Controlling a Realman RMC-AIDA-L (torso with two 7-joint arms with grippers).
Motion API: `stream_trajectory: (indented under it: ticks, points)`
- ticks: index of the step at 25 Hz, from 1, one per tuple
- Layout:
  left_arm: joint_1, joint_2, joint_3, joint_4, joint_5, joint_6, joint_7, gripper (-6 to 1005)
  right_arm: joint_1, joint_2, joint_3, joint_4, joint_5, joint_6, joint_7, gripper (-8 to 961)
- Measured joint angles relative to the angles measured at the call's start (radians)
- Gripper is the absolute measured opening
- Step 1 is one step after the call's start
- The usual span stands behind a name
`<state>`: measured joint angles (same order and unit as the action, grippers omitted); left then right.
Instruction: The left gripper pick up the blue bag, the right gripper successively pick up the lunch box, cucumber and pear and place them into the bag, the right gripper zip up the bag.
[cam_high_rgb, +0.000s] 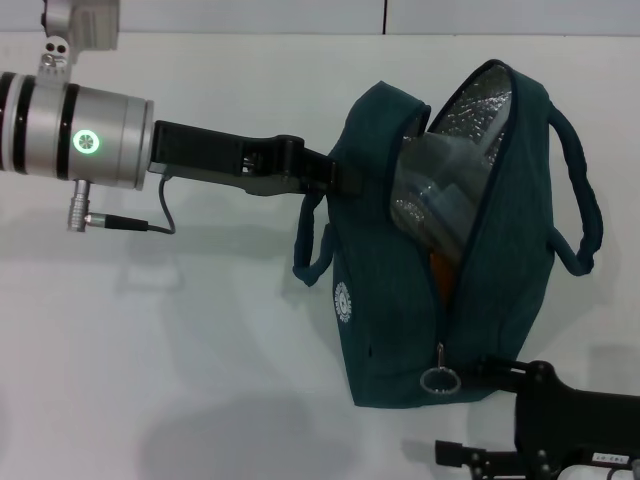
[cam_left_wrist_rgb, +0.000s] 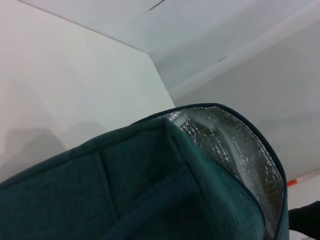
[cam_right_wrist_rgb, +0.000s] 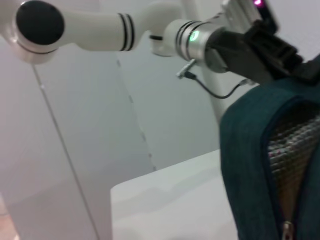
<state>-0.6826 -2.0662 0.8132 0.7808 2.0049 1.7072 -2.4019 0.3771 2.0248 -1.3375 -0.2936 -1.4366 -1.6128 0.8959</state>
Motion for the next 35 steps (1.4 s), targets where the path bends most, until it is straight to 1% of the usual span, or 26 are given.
stream_trajectory:
  ticks: [3, 19, 22, 33, 35]
  points:
    - [0.0, 0.0, 0.0, 0.0, 0.0, 0.0, 0.0, 60, 0.013, 0.0, -0.014, 0.007, 0.002, 0.009, 0.002, 735]
    - [0.006, 0.0, -0.002, 0.0, 0.0, 0.002, 0.002, 62, 0.014, 0.0, -0.012, 0.0, 0.016, 0.023, -0.002, 719]
    - [0.006, 0.0, -0.003, 0.002, 0.0, 0.002, 0.003, 62, 0.014, 0.0, -0.012, -0.001, 0.016, 0.031, -0.001, 495]
    - [0.006, 0.0, -0.003, 0.002, -0.001, 0.001, 0.007, 63, 0.014, 0.0, -0.011, 0.0, 0.041, 0.045, 0.0, 69]
    - [0.006, 0.0, -0.003, 0.003, -0.004, 0.0, 0.007, 63, 0.012, -0.001, -0.009, 0.0, 0.041, 0.045, 0.0, 57]
